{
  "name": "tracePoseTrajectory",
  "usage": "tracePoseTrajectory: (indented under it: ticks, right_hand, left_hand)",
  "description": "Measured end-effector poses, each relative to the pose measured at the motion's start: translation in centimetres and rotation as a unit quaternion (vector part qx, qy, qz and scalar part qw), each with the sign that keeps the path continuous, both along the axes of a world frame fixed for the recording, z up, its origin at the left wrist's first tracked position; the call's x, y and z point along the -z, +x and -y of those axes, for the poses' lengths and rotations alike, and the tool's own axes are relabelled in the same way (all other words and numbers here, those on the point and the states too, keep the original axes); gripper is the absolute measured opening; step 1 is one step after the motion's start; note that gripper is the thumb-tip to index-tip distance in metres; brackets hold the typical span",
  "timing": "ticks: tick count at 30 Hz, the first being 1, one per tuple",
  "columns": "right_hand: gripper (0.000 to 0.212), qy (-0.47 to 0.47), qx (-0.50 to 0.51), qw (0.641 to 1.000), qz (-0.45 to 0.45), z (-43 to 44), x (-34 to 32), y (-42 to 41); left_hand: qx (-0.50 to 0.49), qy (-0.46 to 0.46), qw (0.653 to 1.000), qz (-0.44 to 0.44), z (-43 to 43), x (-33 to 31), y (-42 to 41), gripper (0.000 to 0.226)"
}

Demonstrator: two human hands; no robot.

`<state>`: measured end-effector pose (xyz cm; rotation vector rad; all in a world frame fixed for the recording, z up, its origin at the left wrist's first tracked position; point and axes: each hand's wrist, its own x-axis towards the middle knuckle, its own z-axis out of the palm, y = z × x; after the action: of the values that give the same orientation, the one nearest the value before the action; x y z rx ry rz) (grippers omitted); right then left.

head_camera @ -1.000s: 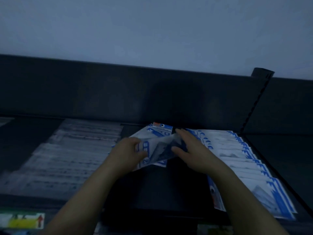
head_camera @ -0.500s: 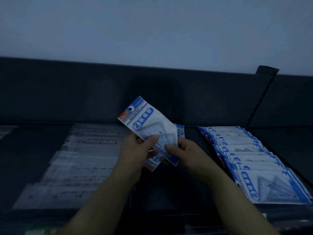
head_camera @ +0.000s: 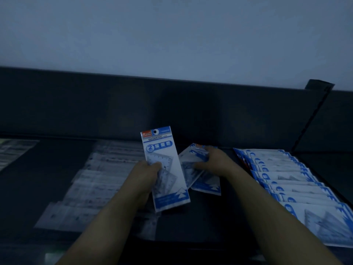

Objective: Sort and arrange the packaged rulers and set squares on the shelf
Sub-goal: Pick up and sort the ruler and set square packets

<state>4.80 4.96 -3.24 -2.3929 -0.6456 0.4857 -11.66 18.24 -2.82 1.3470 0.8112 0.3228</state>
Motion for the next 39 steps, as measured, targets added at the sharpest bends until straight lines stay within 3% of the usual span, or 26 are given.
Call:
tracePoseTrajectory:
  ticks: [2,4,9,12,15,19,22,27,31,35,39]
  right_hand:
    - [0.036,0.019,0.001,0.999,-0.036,-0.1,-0.2,0.1]
    - [0.028,0.007,-0.002,0.999,-0.050,-0.1,-0.1,0.4]
    - [0.090,-0.085,-0.027,0.996,0.001,0.0,-0.1,0.8]
    - [0.099,-0.113,-0.083,0.990,-0.002,0.3,-0.6,0.2]
    - [0.088,-0.111,-0.082,0.990,-0.021,0.5,-1.2,-0.2]
    - [0.032,-0.059,-0.076,0.995,0.009,1.0,-1.7,0.0]
    - [0.007,-0.003,-0.047,0.998,0.030,2.4,-2.6,0.7]
    - [0.006,0.123,0.018,0.991,0.053,5.9,-4.6,1.1]
    - [0.008,0.254,0.091,0.963,0.019,6.0,-4.3,-0.6]
    - [0.007,0.295,0.099,0.950,-0.037,3.8,-2.1,-4.1]
    - [0.006,0.264,0.031,0.958,-0.110,3.5,-0.9,-6.1]
  left_hand:
    - [0.007,0.008,1.000,-0.011,0.0,0.0,0.1,0.016]
    - [0.012,0.011,1.000,-0.016,0.0,0.1,0.2,0.020]
    - [0.005,0.005,1.000,-0.009,-0.2,0.5,0.0,0.014]
    - [0.004,-0.001,1.000,0.003,0.0,0.4,0.0,0.015]
    - [-0.002,-0.009,1.000,0.014,0.0,0.3,0.0,0.014]
    - [-0.026,-0.037,0.997,0.057,0.0,0.3,-0.5,0.014]
    - [-0.064,-0.053,0.992,0.094,-0.1,-0.3,-0.8,0.013]
    - [-0.104,-0.055,0.980,0.161,0.2,-1.0,-0.7,0.020]
    - [-0.090,-0.101,0.973,0.187,1.5,-0.5,0.3,0.016]
    - [-0.023,-0.141,0.964,0.224,3.4,0.0,1.9,0.028]
    - [-0.038,-0.070,0.971,0.225,3.3,0.6,3.1,0.038]
